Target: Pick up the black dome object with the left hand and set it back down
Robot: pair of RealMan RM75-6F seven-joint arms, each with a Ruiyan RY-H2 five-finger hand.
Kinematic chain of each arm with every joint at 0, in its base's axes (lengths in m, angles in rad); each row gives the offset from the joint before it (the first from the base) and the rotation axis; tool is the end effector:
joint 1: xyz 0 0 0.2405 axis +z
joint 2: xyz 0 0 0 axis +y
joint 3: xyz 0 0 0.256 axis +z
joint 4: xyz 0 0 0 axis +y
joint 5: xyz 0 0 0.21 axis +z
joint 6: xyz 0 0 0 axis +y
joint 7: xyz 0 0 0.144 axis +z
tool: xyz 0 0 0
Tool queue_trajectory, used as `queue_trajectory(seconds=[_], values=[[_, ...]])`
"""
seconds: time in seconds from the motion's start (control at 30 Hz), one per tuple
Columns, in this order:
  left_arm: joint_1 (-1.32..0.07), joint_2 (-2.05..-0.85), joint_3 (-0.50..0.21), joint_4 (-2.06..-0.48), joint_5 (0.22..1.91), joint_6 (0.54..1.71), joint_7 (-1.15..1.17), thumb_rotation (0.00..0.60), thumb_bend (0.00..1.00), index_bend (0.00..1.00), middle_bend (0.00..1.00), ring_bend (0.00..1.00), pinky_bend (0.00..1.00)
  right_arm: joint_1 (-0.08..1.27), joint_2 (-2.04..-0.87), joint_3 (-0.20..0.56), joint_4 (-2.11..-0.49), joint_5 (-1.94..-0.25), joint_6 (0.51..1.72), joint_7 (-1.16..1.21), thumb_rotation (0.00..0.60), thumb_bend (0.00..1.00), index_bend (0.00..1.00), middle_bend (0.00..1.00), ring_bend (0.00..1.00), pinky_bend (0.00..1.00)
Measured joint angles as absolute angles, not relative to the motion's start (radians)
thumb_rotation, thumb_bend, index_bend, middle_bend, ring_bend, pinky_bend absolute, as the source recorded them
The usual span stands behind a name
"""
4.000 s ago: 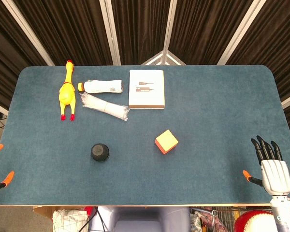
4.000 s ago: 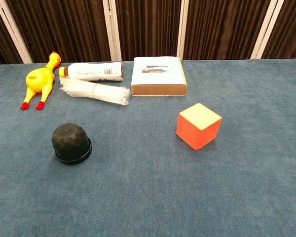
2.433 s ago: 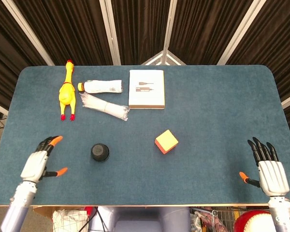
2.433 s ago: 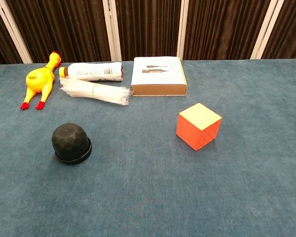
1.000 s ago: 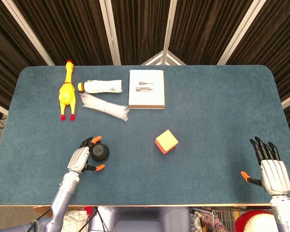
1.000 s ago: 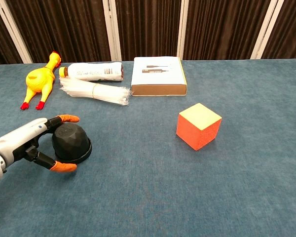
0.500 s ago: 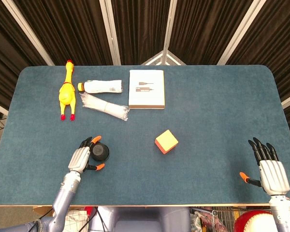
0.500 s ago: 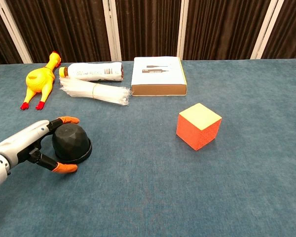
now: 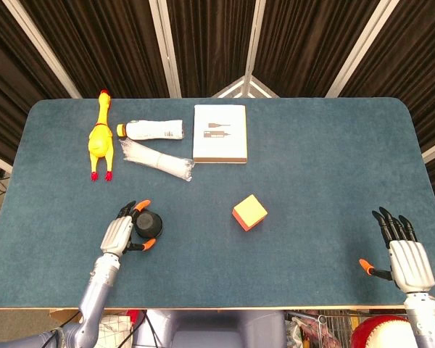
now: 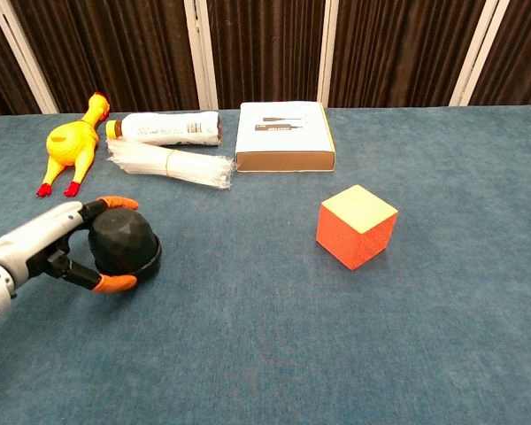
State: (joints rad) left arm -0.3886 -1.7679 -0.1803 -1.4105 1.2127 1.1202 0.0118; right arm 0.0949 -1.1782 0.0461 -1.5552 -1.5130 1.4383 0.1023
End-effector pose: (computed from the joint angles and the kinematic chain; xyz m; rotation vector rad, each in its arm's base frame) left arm -0.2067 0.2645 -0.0583 -1.4024 -1.4821 -1.1333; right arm -0.3164 -0.1837 0.1378 1.3885 -1.0129 0.9668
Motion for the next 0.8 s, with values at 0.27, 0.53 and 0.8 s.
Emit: queue_trajectory(seconds=[0.27, 0.53, 0.8], values=[[-0.388, -1.616, -0.229, -1.632, 1.235, 1.153, 0.018, 0.600, 0.59, 0.22, 0.42, 0.00, 0.00, 0.093, -1.177, 0.039, -1.568, -1.530, 1.446, 0.095, 0.600, 0.19, 0.02, 0.03, 0.12, 0.00], [-0.344, -1.434, -0.334, -1.871, 1.230, 1.262, -0.060, 0.600, 0.59, 0.29, 0.43, 0.00, 0.00, 0.092, -1.178, 0.036, -1.574, -1.534, 1.449, 0.084, 0.600, 0.19, 0.02, 0.03, 0.12, 0.00], [-0.316, -1.425, -0.249, -1.765, 1.175, 1.170, -0.096, 0.600, 0.59, 0.27, 0.43, 0.00, 0.00, 0.093, -1.176, 0.037, -1.580, -1.539, 1.453, 0.086, 0.600, 0.19, 0.02, 0.03, 0.12, 0.00]])
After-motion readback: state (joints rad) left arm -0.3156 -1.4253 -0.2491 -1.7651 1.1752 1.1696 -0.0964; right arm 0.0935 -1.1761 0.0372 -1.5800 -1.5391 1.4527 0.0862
